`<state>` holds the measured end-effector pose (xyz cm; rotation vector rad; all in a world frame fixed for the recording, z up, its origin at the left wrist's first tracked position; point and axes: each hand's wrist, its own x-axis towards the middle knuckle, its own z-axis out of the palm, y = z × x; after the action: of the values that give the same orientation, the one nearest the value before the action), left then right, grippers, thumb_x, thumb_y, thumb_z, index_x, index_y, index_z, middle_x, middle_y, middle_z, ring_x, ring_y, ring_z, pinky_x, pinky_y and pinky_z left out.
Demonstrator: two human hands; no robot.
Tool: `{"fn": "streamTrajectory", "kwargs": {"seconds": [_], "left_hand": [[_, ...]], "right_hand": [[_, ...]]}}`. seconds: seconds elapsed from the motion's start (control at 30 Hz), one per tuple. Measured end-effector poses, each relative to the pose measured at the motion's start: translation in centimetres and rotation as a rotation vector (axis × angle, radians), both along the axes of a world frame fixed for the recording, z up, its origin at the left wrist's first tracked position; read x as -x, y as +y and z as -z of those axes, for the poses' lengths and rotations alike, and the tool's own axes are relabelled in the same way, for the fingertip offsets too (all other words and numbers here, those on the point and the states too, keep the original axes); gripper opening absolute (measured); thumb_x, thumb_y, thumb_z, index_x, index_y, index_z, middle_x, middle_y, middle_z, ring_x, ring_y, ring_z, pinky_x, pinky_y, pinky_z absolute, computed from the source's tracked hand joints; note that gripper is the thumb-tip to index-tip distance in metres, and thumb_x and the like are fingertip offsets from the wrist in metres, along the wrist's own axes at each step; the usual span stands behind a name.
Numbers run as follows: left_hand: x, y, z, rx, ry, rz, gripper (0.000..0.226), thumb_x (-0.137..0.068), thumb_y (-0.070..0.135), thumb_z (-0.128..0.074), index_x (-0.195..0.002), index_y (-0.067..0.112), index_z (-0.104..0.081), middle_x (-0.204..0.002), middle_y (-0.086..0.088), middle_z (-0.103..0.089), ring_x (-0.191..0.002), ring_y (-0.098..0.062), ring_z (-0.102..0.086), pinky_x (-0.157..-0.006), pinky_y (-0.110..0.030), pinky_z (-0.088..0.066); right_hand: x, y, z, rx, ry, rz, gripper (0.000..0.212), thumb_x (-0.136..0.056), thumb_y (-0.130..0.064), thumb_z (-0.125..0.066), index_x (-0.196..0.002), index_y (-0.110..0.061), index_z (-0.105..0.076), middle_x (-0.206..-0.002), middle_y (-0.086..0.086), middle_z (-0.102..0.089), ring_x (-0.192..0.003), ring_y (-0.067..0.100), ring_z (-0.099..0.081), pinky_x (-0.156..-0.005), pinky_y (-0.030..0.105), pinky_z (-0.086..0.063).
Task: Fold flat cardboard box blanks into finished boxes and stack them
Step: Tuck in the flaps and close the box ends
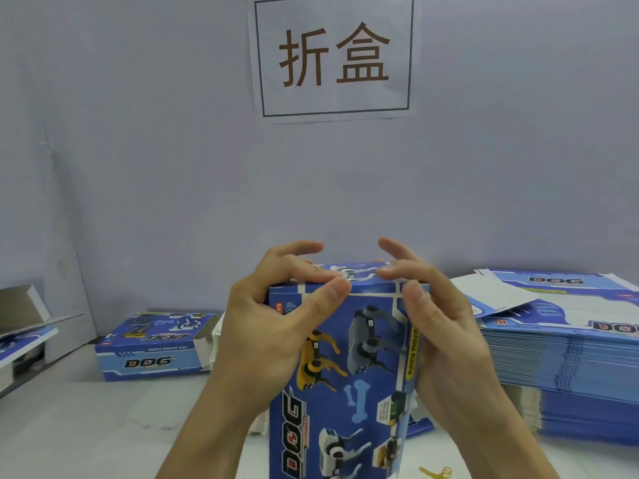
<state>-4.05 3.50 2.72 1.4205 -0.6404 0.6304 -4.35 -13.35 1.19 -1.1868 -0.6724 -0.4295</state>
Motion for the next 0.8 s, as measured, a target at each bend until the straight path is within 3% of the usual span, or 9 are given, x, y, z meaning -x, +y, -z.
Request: {"fn": "streamTrajectory", "kwargs": {"seconds": [0.2,0.33,0.4,0.5,0.57,0.6,0.73,0.8], "left_hand": [[-0.3,-0.7,0.3,0.025,0.015,-0.033,0.013,-0.07,0.046,-0.078,-0.069,0.033,-0.075,-0.117,0.016,-0.068,-0.104,-0.016,-0.07,-0.077,-0.041,-0.062],[-0.5,0.1,0.6,-0.049,-0.02,0.034,0.015,-0.069,0.037,-0.084,-0.081,0.032,-0.077,-0.127,0.012,-0.064,-0.114,-0.014,-0.066,-0.076,-0.035,-0.062],[-0.7,0.5,0.7,-0.056,-0.033,0.061,0.011,-0.075,0.03,-0.084,-0.084,0.029,-0.078,-0.125,0.01,-0.066,-0.115,-0.018,-0.066,-0.074,-0.035,-0.063],[-0.9,0.2,0.9,-0.017,-0.044,0.013,0.01,-0.074,0.032,-0.077,-0.083,0.029,-0.079,-0.117,0.009,-0.069,-0.108,-0.018,-0.069,-0.071,-0.036,-0.063],[-1.1,-0.1,0.8,0.138,-0.041,-0.136,0.013,-0.072,0.041,-0.079,-0.08,0.032,-0.077,-0.104,0.006,-0.072,-0.093,-0.018,-0.072,-0.072,-0.042,-0.062],[-1.3,0.0,0.7,0.262,-0.034,-0.222,0.017,-0.07,0.047,-0.082,-0.079,0.033,-0.076,-0.096,0.004,-0.073,-0.087,-0.021,-0.07,-0.075,-0.047,-0.06],[-1.9,1.4,0.0,0.718,-0.012,-0.359,0.015,-0.071,0.048,-0.078,-0.08,0.037,-0.072,-0.098,-0.011,-0.066,-0.092,-0.031,-0.062,-0.091,-0.057,-0.051],[-2.1,2.0,0.1,0.9,0.015,-0.381,0.009,-0.081,0.042,-0.075,-0.083,0.035,-0.069,-0.104,-0.012,-0.07,-0.094,-0.029,-0.068,-0.093,-0.056,-0.055]], "right_hand": [[-0.1,-0.4,-0.2,0.049,-0.034,0.121,0.034,-0.068,-0.058,-0.083,-0.079,-0.026,-0.077,-0.138,-0.009,-0.059,-0.13,0.028,-0.056,-0.095,0.06,-0.052],[-0.5,-0.1,0.0,0.032,-0.006,0.133,0.038,-0.066,-0.059,-0.083,-0.076,-0.023,-0.077,-0.13,-0.007,-0.065,-0.118,0.028,-0.064,-0.085,0.047,-0.059],[-0.7,0.0,0.2,0.023,0.018,0.13,0.025,-0.073,-0.047,-0.08,-0.075,-0.023,-0.077,-0.127,-0.008,-0.066,-0.116,0.028,-0.065,-0.082,0.042,-0.06],[-0.6,0.3,0.0,0.101,0.001,0.235,0.026,-0.072,-0.052,-0.071,-0.09,-0.035,-0.077,-0.132,-0.015,-0.063,-0.126,0.011,-0.059,-0.097,0.046,-0.053],[-0.6,0.2,-0.3,0.163,-0.021,0.364,0.039,-0.072,-0.059,-0.068,-0.11,-0.05,-0.068,-0.132,-0.023,-0.061,-0.128,-0.003,-0.052,-0.106,0.04,-0.044],[-0.6,0.1,-0.5,0.162,-0.02,0.438,0.04,-0.074,-0.059,-0.068,-0.114,-0.053,-0.063,-0.128,-0.025,-0.062,-0.123,-0.005,-0.053,-0.104,0.036,-0.044],[-0.2,0.0,-1.2,0.225,-0.102,0.674,0.009,-0.09,-0.031,-0.072,-0.094,-0.032,-0.064,-0.079,-0.007,-0.063,-0.073,0.01,-0.06,-0.065,0.031,-0.049],[0.4,-0.1,-1.6,0.398,-0.029,0.524,0.019,-0.095,-0.03,-0.064,-0.079,-0.021,-0.068,-0.06,0.001,-0.061,-0.052,0.015,-0.053,-0.05,0.029,-0.044]]}}
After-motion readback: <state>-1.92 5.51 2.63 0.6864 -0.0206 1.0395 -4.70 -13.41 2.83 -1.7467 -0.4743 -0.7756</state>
